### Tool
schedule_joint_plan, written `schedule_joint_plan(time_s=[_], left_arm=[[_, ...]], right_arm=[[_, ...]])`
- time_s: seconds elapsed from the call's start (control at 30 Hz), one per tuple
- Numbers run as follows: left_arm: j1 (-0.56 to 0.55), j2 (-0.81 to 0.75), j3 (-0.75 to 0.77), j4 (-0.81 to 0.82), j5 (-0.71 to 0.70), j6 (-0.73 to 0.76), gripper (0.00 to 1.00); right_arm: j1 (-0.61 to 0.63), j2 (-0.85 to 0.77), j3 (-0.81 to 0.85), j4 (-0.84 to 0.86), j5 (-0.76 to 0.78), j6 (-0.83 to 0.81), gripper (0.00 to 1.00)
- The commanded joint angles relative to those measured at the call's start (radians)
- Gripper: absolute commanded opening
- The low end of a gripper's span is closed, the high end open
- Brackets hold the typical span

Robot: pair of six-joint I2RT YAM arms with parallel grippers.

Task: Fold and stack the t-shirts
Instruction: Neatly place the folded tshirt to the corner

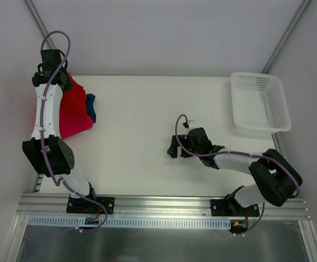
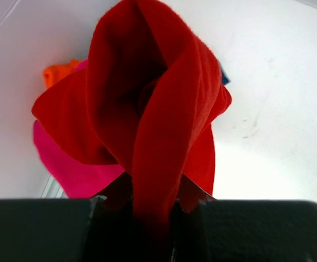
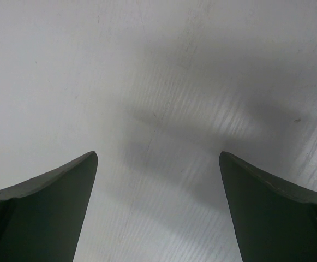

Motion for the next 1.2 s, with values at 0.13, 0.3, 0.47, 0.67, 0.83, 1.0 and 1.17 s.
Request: schedule_joint_plan(time_s=[0.13,0.3,0.47,0.67,0.83,1.0,1.17], left_arm=[[0.162,-0.028,-0.120,-0.031,0.083,-0.049,0.00],[0.187,0.024,-0.174,-0.045,0.055,-0.073,0.00],[0.194,0.109,-0.210,-0.074,0.040,-0.111,0.00],[0.200,0.188,-0.199,-0.115,-0.121,-0.182,0.99],[0.202,0.094,-0.173,-0.114,-0.242,-0.272,0.99],[0.196,-0.131,-0.101,-0.074,-0.281,-0.302,0.99],[0.119,-0.294,0.063,-0.079,-0.162,-0.250,0.99]], right_arm=[[-0.004,0.032,0.016,-0.014,-0.051,-0.010,0.99],[-0.004,0.022,0.015,-0.010,-0.065,-0.006,0.99],[-0.004,-0.010,-0.007,-0.005,-0.060,-0.001,1.00],[-0.004,-0.051,-0.033,-0.014,-0.052,0.003,1.00],[-0.006,-0.109,-0.036,-0.065,-0.025,-0.007,0.99],[-0.004,-0.140,-0.033,-0.085,-0.014,-0.007,0.99],[-0.003,-0.125,-0.013,-0.083,-0.034,0.022,0.99]])
